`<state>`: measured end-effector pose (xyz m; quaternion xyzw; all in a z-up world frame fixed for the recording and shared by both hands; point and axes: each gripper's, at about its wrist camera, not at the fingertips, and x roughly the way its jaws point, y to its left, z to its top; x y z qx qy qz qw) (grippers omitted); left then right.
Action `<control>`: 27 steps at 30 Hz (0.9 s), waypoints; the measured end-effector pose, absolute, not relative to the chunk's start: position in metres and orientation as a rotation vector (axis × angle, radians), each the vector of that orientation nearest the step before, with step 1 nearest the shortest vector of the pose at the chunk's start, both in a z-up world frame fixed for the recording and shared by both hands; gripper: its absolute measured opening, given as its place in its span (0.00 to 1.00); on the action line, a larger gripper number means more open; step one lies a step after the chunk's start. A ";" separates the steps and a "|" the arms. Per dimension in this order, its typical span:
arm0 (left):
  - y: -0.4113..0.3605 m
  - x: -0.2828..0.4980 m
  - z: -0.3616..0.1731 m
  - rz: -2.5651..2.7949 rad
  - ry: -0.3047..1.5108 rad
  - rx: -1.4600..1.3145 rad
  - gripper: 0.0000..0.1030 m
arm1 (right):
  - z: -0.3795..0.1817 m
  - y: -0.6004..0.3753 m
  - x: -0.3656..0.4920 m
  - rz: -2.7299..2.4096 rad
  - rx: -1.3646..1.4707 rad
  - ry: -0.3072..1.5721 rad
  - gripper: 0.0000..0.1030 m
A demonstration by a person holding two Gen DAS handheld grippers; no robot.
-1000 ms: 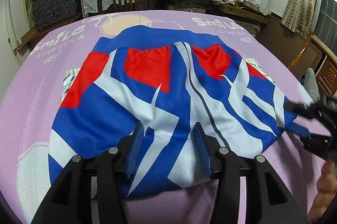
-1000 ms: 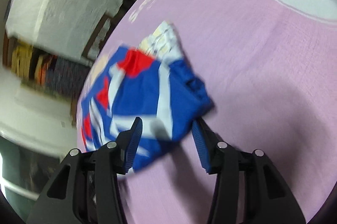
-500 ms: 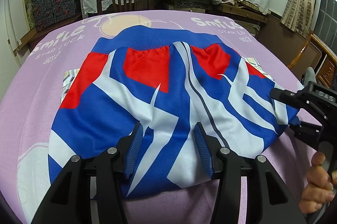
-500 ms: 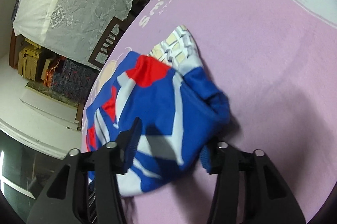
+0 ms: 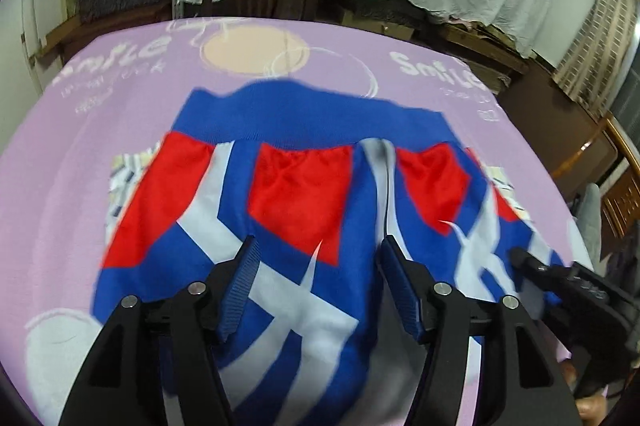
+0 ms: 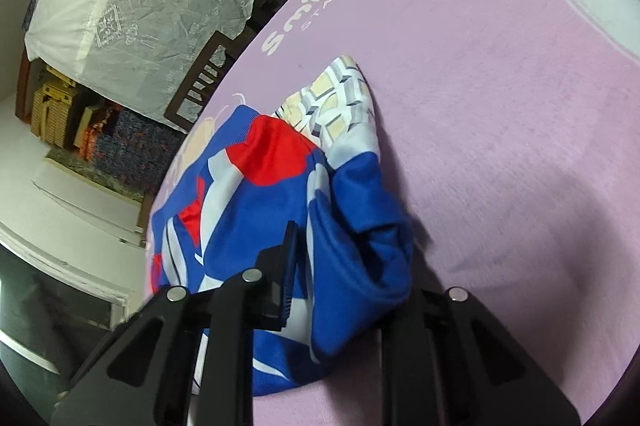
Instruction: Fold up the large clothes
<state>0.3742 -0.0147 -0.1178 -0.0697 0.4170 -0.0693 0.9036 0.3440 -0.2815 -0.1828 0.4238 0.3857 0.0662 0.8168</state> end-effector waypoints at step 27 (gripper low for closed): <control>0.096 0.368 -0.056 -0.268 0.799 -0.427 0.72 | -0.055 -0.156 0.328 0.209 0.301 0.572 0.06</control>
